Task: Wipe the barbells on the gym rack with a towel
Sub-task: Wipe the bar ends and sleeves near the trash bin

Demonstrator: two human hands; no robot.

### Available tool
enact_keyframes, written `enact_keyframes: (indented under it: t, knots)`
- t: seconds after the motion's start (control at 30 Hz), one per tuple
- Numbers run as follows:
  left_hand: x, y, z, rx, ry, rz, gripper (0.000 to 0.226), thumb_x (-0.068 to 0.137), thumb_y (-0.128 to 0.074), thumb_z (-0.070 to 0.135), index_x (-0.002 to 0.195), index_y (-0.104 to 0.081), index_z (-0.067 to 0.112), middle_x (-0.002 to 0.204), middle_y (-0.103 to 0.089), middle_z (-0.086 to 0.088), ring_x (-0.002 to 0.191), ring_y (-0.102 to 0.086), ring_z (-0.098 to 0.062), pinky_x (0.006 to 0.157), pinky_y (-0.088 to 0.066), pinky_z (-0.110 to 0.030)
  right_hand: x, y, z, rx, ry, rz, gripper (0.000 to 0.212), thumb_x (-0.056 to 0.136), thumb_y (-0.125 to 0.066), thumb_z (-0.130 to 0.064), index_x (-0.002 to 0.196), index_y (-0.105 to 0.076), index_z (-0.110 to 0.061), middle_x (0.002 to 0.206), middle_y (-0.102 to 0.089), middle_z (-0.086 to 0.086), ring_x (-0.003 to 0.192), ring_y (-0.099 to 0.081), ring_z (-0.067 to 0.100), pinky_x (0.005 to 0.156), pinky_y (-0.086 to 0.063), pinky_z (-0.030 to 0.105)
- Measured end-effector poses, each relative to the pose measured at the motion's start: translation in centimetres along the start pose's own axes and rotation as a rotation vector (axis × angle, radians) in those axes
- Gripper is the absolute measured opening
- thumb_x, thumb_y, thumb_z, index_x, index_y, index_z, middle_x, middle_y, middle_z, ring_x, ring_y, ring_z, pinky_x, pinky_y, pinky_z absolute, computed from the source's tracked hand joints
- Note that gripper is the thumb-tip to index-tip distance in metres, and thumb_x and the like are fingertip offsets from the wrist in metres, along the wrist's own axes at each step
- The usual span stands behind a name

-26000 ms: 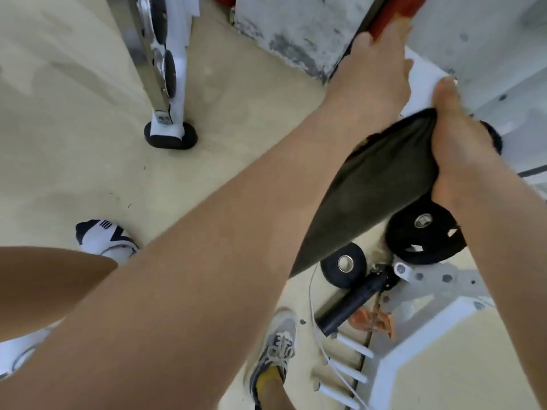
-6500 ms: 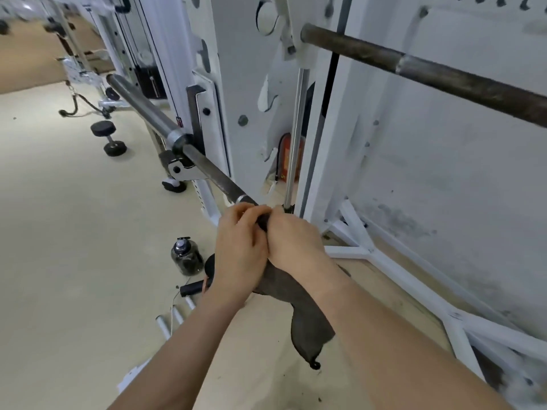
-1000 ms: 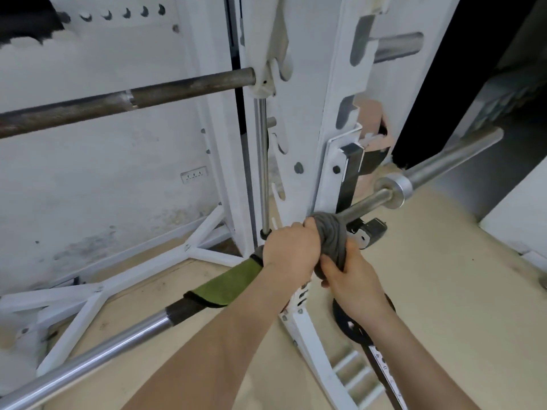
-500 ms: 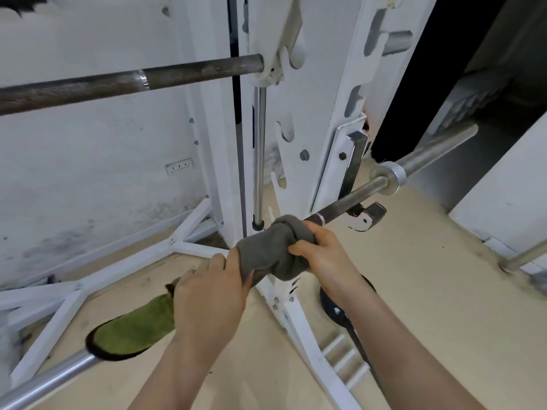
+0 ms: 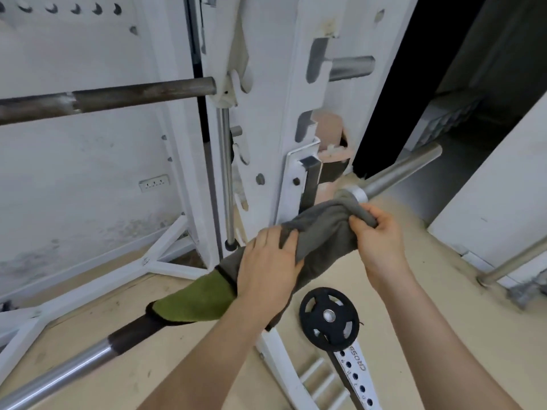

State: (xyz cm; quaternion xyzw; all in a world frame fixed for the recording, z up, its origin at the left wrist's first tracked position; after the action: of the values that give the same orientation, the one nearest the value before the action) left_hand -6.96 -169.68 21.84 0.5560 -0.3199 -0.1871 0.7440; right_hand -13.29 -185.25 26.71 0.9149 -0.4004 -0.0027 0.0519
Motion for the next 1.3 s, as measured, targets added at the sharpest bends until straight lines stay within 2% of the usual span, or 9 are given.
enact_keyframes:
  t: [0.13,0.27,0.4,0.57,0.77,0.9,0.97,1.07,1.3]
  knots:
    - [4.6,-1.6,4.7,-0.189,0.004,0.06,0.039,0.091,-0.042,0.038,0.114,-0.064,0.016,0.111,-0.056,-0.005,0.102,-0.053,-0.027,0.089,-0.045,-0.043,5.0,4.3,1.9,0.181,-0.158,0.024,0.028,0.09,-0.043,0.012,0.104,-0.066,0.004,0.095,-0.068,0.023,0.089,-0.064,0.03,0.069,-0.055,0.028]
    - [7.0,0.7,6.8,-0.546,0.129,0.115,0.04,0.094,-0.041,0.041,0.109,-0.064,0.013,0.103,-0.063,-0.001,0.094,-0.058,-0.022,0.082,-0.049,-0.043,7.9,5.0,1.4,0.502,-0.293,-0.057,0.028,0.09,-0.048,0.008,0.107,-0.068,-0.001,0.102,-0.07,0.02,0.095,-0.066,0.027,0.081,-0.055,0.033]
    - [8.3,4.6,11.2,-0.633,-0.031,0.265,0.038,0.091,-0.042,0.038,0.117,-0.06,0.019,0.109,-0.063,0.007,0.102,-0.055,-0.014,0.087,-0.044,-0.029,11.9,5.9,-2.8,0.714,-0.172,-0.192,0.028,0.094,-0.049,-0.002,0.118,-0.063,-0.003,0.11,-0.069,0.019,0.099,-0.068,0.028,0.089,-0.054,0.041]
    - [9.6,-1.0,11.7,0.109,0.117,-0.182,0.068,0.093,-0.045,0.052,0.149,-0.025,0.018,0.154,-0.029,-0.012,0.14,-0.029,-0.028,0.11,-0.032,-0.039,16.5,6.4,-1.3,0.269,-0.045,-0.052,0.041,0.092,-0.062,-0.011,0.131,-0.052,-0.014,0.115,-0.066,0.006,0.101,-0.064,0.014,0.083,-0.054,0.027]
    - [13.0,-2.9,12.0,0.486,0.197,-0.353,0.056,0.097,-0.04,0.02,0.145,-0.019,-0.003,0.132,-0.046,-0.026,0.118,-0.047,-0.038,0.094,-0.04,-0.042,11.7,5.7,6.0,-0.257,0.109,-0.138,0.068,0.088,-0.064,-0.019,0.147,-0.03,-0.019,0.142,-0.038,-0.008,0.124,-0.035,-0.001,0.108,-0.034,0.027]
    - [16.8,-3.5,12.1,0.42,0.207,-0.519,0.031,0.095,-0.05,0.012,0.126,-0.049,0.008,0.123,-0.058,-0.01,0.113,-0.057,-0.03,0.085,-0.046,-0.037,8.9,4.9,7.7,-0.259,0.052,-0.257,0.067,0.093,-0.058,-0.027,0.15,-0.024,-0.023,0.146,-0.034,-0.003,0.116,-0.031,-0.008,0.105,-0.036,0.027]
    - [17.2,-3.1,11.4,0.341,0.208,-0.501,0.024,0.094,-0.053,0.019,0.117,-0.056,0.013,0.117,-0.063,-0.007,0.107,-0.06,-0.028,0.076,-0.044,-0.036,9.4,4.7,7.4,-0.26,0.027,-0.256,0.068,0.093,-0.058,-0.031,0.151,-0.022,-0.023,0.142,-0.036,0.0,0.115,-0.036,-0.001,0.099,-0.034,0.022]
    - [16.6,-2.5,10.8,0.338,0.12,-0.378,0.023,0.095,-0.051,0.03,0.109,-0.056,0.013,0.106,-0.066,-0.006,0.097,-0.063,-0.028,0.066,-0.036,-0.034,10.8,4.3,6.5,-0.202,-0.072,-0.241,0.079,0.083,-0.056,-0.056,0.149,-0.022,-0.028,0.134,-0.046,0.006,0.117,-0.052,0.017,0.099,-0.046,0.038]
    - [14.5,-1.7,11.2,0.334,0.021,-0.17,0.012,0.083,-0.065,0.015,0.092,-0.058,0.013,0.08,-0.066,-0.005,0.068,-0.065,-0.025,0.051,-0.034,-0.028,11.6,5.6,5.6,-0.419,-0.096,-0.375,0.072,0.083,-0.041,-0.069,0.143,-0.008,-0.047,0.107,-0.069,0.003,0.084,-0.069,0.029,0.078,-0.055,0.044]
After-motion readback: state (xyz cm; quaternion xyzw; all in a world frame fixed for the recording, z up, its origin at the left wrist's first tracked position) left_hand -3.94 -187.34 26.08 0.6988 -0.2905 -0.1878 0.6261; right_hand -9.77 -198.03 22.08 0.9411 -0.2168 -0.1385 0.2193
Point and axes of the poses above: each hand's wrist, its own x-axis towards the middle knuckle, its own y-axis out of the back of the hand, z = x × y, the point moved 2 cm from there along x, towards the middle knuckle
